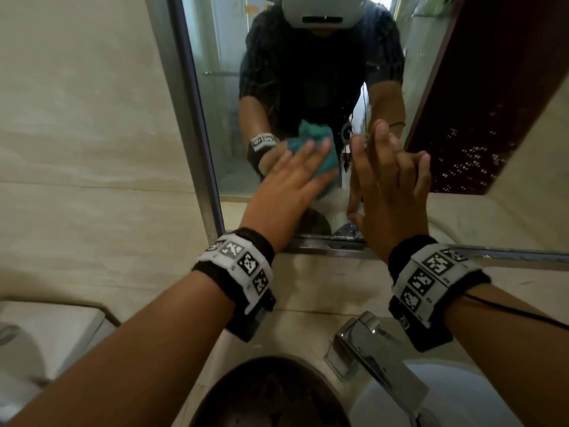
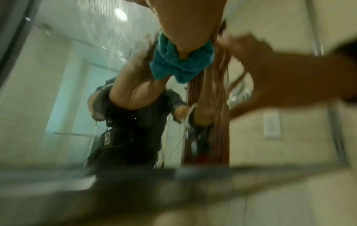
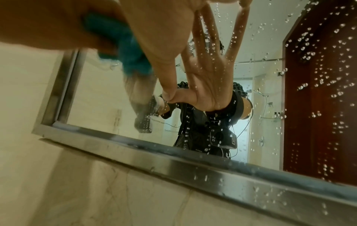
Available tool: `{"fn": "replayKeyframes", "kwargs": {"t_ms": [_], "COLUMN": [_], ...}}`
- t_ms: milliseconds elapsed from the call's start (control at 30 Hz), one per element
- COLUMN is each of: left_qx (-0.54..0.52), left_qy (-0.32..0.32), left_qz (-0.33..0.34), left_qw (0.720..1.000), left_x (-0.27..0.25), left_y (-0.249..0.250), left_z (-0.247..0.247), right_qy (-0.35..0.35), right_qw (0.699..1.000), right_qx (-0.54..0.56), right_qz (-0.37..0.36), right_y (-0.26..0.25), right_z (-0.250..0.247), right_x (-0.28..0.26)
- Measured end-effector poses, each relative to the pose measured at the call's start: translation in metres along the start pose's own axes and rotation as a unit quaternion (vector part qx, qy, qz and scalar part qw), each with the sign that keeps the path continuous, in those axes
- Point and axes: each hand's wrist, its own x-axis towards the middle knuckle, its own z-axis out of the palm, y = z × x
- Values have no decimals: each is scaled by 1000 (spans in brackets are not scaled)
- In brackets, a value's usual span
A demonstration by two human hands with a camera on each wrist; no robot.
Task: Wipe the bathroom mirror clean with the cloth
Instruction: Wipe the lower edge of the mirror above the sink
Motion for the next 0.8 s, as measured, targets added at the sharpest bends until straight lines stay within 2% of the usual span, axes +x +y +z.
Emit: {"fn": "replayKeyframes", "kwargs": {"t_ms": [67, 133, 200, 267, 300, 367, 400, 533, 600, 633, 700, 800], "left_qx": [-13, -11, 7, 44, 63, 73, 72, -12, -37, -22, 33, 67], "left_qy": [50, 54, 11, -70, -94, -100, -89, 33, 62, 62, 18, -126], "left_qz": [-56, -59, 4, 80, 101, 114, 97, -30, -49, -38, 20, 107], "left_qw": [997, 997, 1000, 993, 988, 986, 989, 999, 996, 997, 999, 984], "left_x": [17, 10, -15, -40, -46, -38, -25, 52, 68, 66, 44, 12], "left_y": [-5, -2, 6, 12, 12, 6, 3, 7, 13, 16, 20, 18], "left_z": [-7, 2, 25, 38, 36, 22, 12, -31, -29, -21, -1, 3], "right_qy": [0, -5, -9, 11, 22, 22, 20, -4, -18, -19, -17, -13], "right_qw": [1000, 1000, 1000, 1000, 999, 997, 995, 997, 998, 998, 997, 998], "right_qx": [0, 2, 7, 18, 30, 76, 94, 63, 49, 51, 56, 53], "right_qz": [-8, -10, -1, 1, -2, -8, -3, 42, 43, 44, 47, 45], "right_y": [0, 0, -1, -3, -1, 8, 15, 38, 36, 34, 32, 33], "right_z": [-2, -1, 2, 2, -1, -13, -20, -28, -22, -20, -18, -17], "right_x": [-1, -2, -2, -1, -1, 2, 4, 17, 18, 18, 16, 15]}}
